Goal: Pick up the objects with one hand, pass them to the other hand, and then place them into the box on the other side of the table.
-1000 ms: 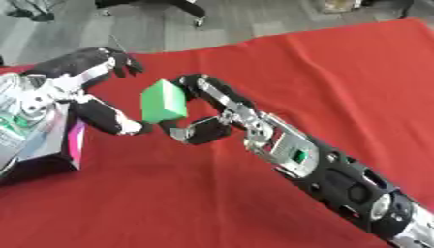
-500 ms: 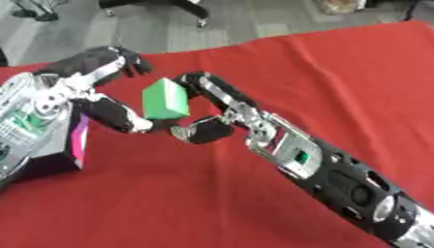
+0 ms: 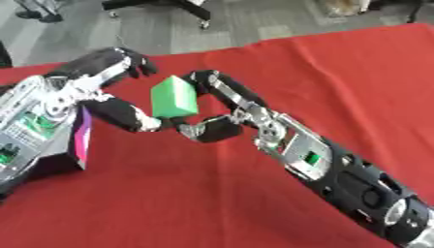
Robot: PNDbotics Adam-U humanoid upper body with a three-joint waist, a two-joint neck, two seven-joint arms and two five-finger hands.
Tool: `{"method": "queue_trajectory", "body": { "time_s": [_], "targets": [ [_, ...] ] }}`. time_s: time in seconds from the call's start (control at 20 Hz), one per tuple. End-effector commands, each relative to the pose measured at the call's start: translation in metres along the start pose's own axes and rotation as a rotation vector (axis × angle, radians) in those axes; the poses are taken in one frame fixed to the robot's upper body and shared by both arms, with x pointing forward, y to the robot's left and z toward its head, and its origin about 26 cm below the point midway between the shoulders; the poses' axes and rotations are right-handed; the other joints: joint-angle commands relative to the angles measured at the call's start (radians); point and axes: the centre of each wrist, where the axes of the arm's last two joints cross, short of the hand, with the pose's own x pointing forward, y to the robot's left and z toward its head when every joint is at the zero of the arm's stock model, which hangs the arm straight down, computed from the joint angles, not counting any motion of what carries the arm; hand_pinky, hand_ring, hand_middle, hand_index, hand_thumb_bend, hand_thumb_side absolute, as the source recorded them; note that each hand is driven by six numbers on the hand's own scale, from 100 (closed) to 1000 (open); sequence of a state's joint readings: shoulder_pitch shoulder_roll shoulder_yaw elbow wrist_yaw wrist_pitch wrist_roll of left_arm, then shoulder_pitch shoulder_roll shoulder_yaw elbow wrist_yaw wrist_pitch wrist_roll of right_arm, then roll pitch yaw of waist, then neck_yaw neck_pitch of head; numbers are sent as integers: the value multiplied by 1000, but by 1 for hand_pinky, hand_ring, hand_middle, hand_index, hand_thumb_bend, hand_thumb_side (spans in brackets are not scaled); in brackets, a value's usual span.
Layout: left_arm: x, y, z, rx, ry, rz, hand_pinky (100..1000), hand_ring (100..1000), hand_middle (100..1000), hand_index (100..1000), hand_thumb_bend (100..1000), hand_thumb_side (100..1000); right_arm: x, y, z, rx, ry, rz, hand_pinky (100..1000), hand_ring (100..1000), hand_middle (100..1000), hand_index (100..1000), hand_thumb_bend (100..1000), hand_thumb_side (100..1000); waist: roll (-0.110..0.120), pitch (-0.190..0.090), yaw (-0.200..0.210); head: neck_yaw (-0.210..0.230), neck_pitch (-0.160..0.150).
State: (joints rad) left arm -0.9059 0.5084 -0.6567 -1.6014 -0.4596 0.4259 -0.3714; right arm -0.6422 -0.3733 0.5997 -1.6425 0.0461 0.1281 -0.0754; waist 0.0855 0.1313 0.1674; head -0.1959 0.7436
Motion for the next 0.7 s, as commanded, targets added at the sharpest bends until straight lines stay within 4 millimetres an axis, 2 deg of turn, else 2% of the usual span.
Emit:
{"method": "queue_trajectory", "body": {
  "time_s": [0.05, 0.7],
  "targets": [
    [6, 9, -2, 41, -19, -1, 828, 775, 739, 838, 560, 383, 18, 1, -4, 11, -70, -3, 785, 675, 457, 573, 116, 100, 5, -18, 0, 4, -15],
    [13, 8, -5, 61, -54, 17, 829, 770, 728, 830, 538, 385, 19, 3, -4, 56, -82, -7, 786, 677, 457, 574, 119, 100, 5, -15, 2, 4, -14]
  ]
}}
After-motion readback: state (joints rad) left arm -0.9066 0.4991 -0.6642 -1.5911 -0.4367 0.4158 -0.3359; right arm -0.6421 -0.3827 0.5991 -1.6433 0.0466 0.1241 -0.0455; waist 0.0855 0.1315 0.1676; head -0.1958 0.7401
